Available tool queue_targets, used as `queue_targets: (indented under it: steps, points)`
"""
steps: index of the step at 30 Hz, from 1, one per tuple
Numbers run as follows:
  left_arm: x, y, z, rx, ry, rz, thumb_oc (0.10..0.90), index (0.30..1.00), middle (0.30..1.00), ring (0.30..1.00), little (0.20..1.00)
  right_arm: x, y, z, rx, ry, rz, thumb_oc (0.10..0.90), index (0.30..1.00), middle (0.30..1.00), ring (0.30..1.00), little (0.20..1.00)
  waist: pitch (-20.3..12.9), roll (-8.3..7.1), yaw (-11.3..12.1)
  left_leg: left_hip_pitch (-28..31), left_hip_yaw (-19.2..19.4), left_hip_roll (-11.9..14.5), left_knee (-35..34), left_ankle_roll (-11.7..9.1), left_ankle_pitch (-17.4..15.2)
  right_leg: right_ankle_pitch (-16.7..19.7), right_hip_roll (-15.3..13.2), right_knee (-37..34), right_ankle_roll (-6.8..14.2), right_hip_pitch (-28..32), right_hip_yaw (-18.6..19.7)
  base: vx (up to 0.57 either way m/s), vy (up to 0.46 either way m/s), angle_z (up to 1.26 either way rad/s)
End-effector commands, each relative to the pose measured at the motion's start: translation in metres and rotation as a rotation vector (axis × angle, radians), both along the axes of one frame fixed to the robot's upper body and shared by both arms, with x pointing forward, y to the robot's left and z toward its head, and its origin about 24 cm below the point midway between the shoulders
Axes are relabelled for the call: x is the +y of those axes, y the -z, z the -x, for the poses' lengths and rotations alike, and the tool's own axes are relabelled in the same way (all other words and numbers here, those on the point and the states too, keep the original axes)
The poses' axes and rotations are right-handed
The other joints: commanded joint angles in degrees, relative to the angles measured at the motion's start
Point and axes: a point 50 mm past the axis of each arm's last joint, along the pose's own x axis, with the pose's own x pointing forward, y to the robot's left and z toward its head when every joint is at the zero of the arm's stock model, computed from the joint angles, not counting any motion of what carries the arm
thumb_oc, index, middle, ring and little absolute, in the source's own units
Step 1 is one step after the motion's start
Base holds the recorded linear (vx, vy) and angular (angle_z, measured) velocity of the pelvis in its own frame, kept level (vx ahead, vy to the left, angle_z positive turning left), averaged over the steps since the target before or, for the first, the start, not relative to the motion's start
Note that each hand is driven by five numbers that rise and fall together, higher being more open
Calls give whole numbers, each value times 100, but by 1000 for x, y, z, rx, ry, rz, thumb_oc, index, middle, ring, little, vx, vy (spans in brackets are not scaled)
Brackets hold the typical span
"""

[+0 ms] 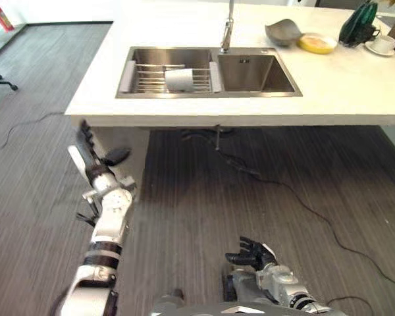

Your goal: Place the dishes in the dishwasher.

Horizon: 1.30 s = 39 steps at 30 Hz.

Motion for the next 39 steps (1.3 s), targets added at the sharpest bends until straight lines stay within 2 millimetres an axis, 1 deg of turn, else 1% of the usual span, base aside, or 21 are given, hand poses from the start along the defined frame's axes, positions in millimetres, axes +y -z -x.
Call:
queue_targets:
  steps: [1, 2, 3, 7, 9, 10, 11, 12, 13, 14, 16, 17, 18, 19, 20, 22, 23, 25, 31, 33, 39]
  points:
    - [-7, -68, -4, -210, -46, -362, 800, 900, 900, 900, 900, -3, 25, 70, 252, 15, 50, 800, 900, 900, 900, 900, -305, -151, -34, 354, 123, -554, -699, -300, 406, 1121, -2, -342, -126, 851, -408, 309, -55, 98]
    - [-7, -67, -3, -208, -46, -364, 800, 900, 900, 900, 900, -3, 25, 71, 253, 15, 50, 800, 900, 900, 900, 900, -301, -151, -37, 379, 120, -549, -699, -299, 391, 1100, 1, -342, -126, 876, -413, 341, -90, 74]
    - [-10, -74, -4, -203, -31, -457, 800, 900, 900, 900, 900, -5, 25, 72, 253, 1, 69, 800, 900, 900, 900, 900, -402, -146, -114, 415, 169, -542, -699, -319, 388, 1182, 46, -696, -216, 1108, -56, 195, -61, 95]
    - [-11, -85, 2, -210, 10, -562, 800, 900, 900, 900, 900, -11, 24, 67, 240, -10, 91, 800, 900, 900, 900, 900, -506, -30, -30, 591, 292, -480, -615, -392, 429, 1255, 8, -1081, -230, 1519, -267, 269, -56, 73]
    - [-9, -83, 3, -183, 28, -599, 800, 900, 900, 900, 900, -12, 23, 62, 229, -4, 89, 800, 900, 900, 900, 900, -479, -15, -17, 384, 364, -520, -71, -501, 469, 1235, -36, -1145, -253, 1641, -240, 141, -43, -11]
    - [-10, -84, 3, -158, 65, -672, 800, 900, 900, 900, 900, -24, 21, 60, 221, -2, 116, 800, 900, 900, 900, 900, -325, -6, 17, -92, 604, -598, 1070, -921, 822, 1072, -133, -1145, -293, 1856, -290, 61, -39, -30]
    - [-10, -84, 3, -159, 65, -672, 800, 900, 900, 900, 900, -24, 21, 60, 220, -2, 116, 800, 900, 900, 900, 900, -333, 1, 0, -162, 586, -595, 1171, -923, 778, 1075, -128, -1145, -294, 1840, -310, 198, -118, -15]
    - [-8, -91, 0, -122, 77, -798, 800, 900, 900, 900, 900, -34, 17, 50, 192, 11, 139, 800, 900, 900, 900, 900, -123, -40, 125, -609, 718, -687, 2315, -1245, 1091, 979, -248, -1145, -360, 2036, -313, 165, -81, 13]
    - [-10, -95, -2, -117, 95, -820, 800, 900, 900, 900, 900, -38, 15, 43, 173, 30, 142, 800, 900, 900, 900, 900, -73, -53, 174, -746, 826, -593, 2397, -1220, 1074, 935, -284, -1145, -378, 2083, -337, 242, -52, 22]
    - [-14, -99, -4, -112, 122, -831, 800, 900, 900, 900, 900, -39, 14, 41, 170, 48, 135, 800, 900, 900, 900, 900, -83, -20, 182, -795, 1024, -318, 2021, -1173, 1095, 875, -292, -1145, -359, 2118, -374, 189, 117, 20]
    - [-16, -104, -3, -97, 146, -880, 800, 900, 900, 900, 900, -43, 15, 45, 173, 118, 110, 800, 900, 900, 900, 900, -213, 48, 148, -516, 1473, 517, 504, -1053, 985, 742, -454, -1145, -174, 2196, -470, 266, 286, 6]
    - [-18, -103, -2, -78, 173, -920, 800, 900, 900, 900, 900, -47, 15, 49, 174, 147, 105, 800, 900, 900, 900, 900, -254, 102, 137, -577, 1476, 829, -25, -1080, 1202, 699, -524, -1145, -74, 2235, -446, 330, 387, 17]
    - [-11, -107, -5, 20, 179, -1073, 800, 900, 900, 900, 900, -53, 16, 56, 189, 161, 108, 800, 900, 900, 900, 900, -304, 255, 183, -486, 1235, 1087, -654, -1230, 1700, 554, -582, -1145, 62, 2336, -427, 185, 267, 12]
    - [-11, -108, -5, 20, 179, -1077, 800, 900, 900, 900, 900, -52, 16, 56, 188, 162, 105, 800, 900, 900, 900, 900, -283, 255, 178, -519, 1208, 1102, -649, -1233, 1762, 607, -562, -1145, 53, 2320, -440, 154, 171, -38]
    - [-17, -113, 0, -23, 237, -1113, 800, 900, 900, 900, 900, -51, 16, 57, 189, 164, 106, 800, 900, 900, 900, 900, -338, 330, 146, -402, 1169, 1037, -676, -1195, 1547, 521, -556, -1145, 80, 2361, -452, 71, 94, -73]
    - [-24, -104, 0, 56, 352, -1189, 800, 900, 900, 900, 900, -57, 18, 69, 223, 205, 124, 800, 900, 900, 900, 900, -517, 390, -40, -407, 1339, 997, -699, -1353, 1453, 607, -605, -1145, 107, 2318, -536, 119, 172, -84]
    - [-24, -108, -3, 84, 371, -1239, 800, 900, 900, 900, 900, -60, 19, 76, 244, 231, 120, 800, 900, 900, 900, 900, -579, 382, -61, -383, 1326, 955, -699, -1351, 1431, 709, -620, -1145, 99, 2266, -529, 123, 211, -22]
    - [-35, -110, -2, 110, 471, -1267, 800, 900, 900, 900, 900, -44, 25, 89, 299, 205, 80, 800, 900, 900, 900, 900, -639, 299, -33, -235, 1391, 833, -699, -1233, 1264, 781, -730, -1145, 189, 2303, -539, 69, 170, 31]
    - [-43, -111, -8, 93, 457, -1239, 800, 900, 900, 900, 900, -28, 27, 90, 306, 58, 88, 800, 900, 900, 900, 900, -702, 106, -26, -78, 1581, 637, -699, -1075, 964, 837, -953, -1145, 303, 2288, -435, 19, 92, -2]
    - [-46, -111, -11, 86, 436, -1220, 800, 900, 900, 900, 900, -30, 25, 81, 284, 72, 96, 800, 900, 900, 900, 900, -734, 57, -31, -16, 1652, 607, -699, -1025, 893, 843, -1001, -1145, 322, 2296, -401, 15, 55, -30]
    - [-63, -116, -23, 103, 462, -1229, 800, 900, 900, 900, 900, -29, 24, 74, 263, 61, 98, 800, 900, 900, 900, 900, -766, 74, -161, 205, 1817, 539, -699, -936, 756, 866, -1064, -1145, 377, 2321, -257, 1, 28, -20]
